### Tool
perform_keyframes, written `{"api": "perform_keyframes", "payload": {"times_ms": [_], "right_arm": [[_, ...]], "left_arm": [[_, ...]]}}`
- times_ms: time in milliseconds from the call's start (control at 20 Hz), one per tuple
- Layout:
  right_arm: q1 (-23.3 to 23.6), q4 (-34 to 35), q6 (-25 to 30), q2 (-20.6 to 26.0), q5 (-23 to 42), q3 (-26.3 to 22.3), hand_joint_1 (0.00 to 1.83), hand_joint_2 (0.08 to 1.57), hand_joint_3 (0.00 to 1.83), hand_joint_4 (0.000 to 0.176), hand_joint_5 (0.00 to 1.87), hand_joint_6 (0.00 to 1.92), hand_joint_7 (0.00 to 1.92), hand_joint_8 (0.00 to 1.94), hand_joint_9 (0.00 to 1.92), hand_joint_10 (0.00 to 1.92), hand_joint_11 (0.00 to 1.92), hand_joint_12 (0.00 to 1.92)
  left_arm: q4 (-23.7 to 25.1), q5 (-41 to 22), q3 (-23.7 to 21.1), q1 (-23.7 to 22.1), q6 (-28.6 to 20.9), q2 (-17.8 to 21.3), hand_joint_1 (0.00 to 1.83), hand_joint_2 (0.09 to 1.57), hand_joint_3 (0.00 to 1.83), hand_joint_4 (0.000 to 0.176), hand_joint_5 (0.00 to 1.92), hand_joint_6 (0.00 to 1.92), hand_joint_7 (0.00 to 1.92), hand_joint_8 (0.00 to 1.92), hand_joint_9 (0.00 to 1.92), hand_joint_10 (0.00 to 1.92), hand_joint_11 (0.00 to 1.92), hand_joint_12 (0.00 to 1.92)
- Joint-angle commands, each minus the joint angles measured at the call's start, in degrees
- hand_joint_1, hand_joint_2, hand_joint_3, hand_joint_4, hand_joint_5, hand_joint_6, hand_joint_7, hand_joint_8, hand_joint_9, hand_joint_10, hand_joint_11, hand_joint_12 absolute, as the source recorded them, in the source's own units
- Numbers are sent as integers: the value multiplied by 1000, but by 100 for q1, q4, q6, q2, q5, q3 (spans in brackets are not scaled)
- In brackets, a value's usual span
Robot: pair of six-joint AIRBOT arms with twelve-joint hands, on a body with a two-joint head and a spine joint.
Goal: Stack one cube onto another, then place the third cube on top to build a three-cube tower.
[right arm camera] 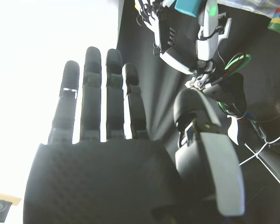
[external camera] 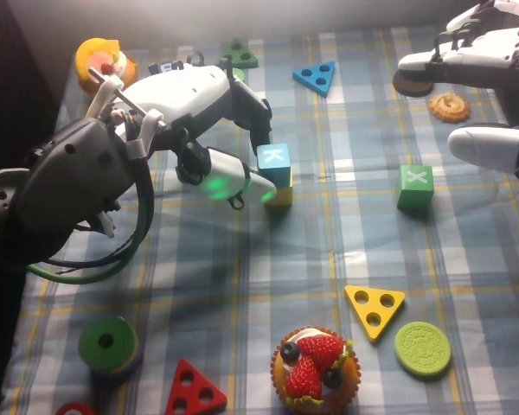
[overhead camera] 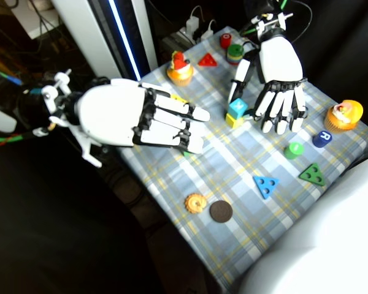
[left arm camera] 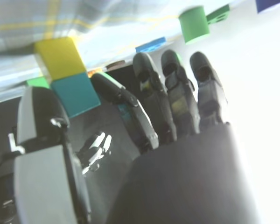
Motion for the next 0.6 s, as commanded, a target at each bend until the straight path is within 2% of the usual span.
{"api": "perform_keyframes", "payload": {"times_ms": [0,150,250,400,550], "right_arm": [[94,173,35,-10,667,28,80,1378,0,0,343,1,584,0,518,3,0,727],[94,173,35,-10,667,31,51,1375,0,0,338,0,579,2,524,2,15,740],[94,173,35,-10,667,33,29,1371,0,0,349,1,588,1,547,3,97,726],[94,173,35,-10,667,33,73,1380,1,0,346,0,583,0,537,0,48,715],[94,173,35,-11,667,35,79,1381,0,0,346,1,581,0,542,3,32,775]], "left_arm": [[164,-478,18,-39,-19,-31,1033,1090,1,176,1022,900,722,3,475,4,0,472],[166,-477,18,-42,-19,-43,1033,1090,0,176,1024,895,729,3,482,5,0,539],[178,-479,23,-45,-19,-49,1034,1088,0,176,1029,888,727,1,486,5,0,552],[184,-475,23,-44,-19,-44,1035,1085,0,176,1033,881,726,1,480,1,0,507],[182,-471,23,-34,-19,-47,1016,1103,4,176,978,969,707,5,492,1,0,568]]}}
